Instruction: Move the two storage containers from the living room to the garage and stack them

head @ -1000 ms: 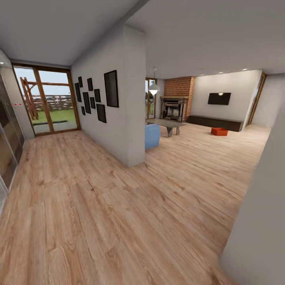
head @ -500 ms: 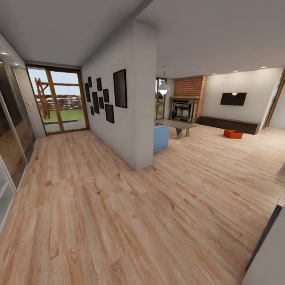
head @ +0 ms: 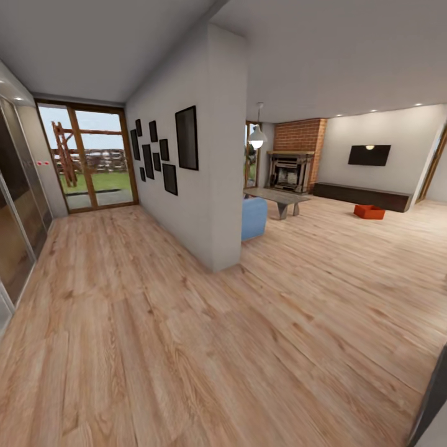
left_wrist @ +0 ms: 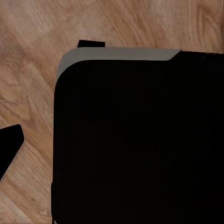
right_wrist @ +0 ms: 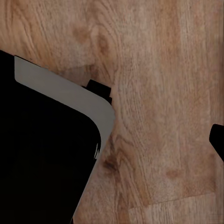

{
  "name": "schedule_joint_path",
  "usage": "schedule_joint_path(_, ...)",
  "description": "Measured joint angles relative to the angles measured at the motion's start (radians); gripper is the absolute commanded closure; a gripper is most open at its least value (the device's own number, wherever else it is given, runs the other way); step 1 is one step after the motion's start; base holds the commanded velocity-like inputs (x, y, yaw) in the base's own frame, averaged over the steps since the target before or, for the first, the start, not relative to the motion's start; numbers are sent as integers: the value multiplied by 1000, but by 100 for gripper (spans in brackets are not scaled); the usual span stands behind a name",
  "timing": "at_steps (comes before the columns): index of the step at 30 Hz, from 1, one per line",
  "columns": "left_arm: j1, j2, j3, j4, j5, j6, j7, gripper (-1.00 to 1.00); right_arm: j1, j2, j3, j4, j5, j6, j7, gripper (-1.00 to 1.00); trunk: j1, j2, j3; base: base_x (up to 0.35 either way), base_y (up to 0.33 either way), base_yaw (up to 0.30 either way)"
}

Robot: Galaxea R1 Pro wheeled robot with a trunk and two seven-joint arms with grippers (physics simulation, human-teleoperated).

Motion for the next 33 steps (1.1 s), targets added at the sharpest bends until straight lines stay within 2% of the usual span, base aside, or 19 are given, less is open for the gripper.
schedule_joint_path(33, 0, -1, 0, 0, 0, 0, 0, -100, 0, 0, -7, 0, -10, 0, 0, -100, 0, 0, 0, 318, 0, -11)
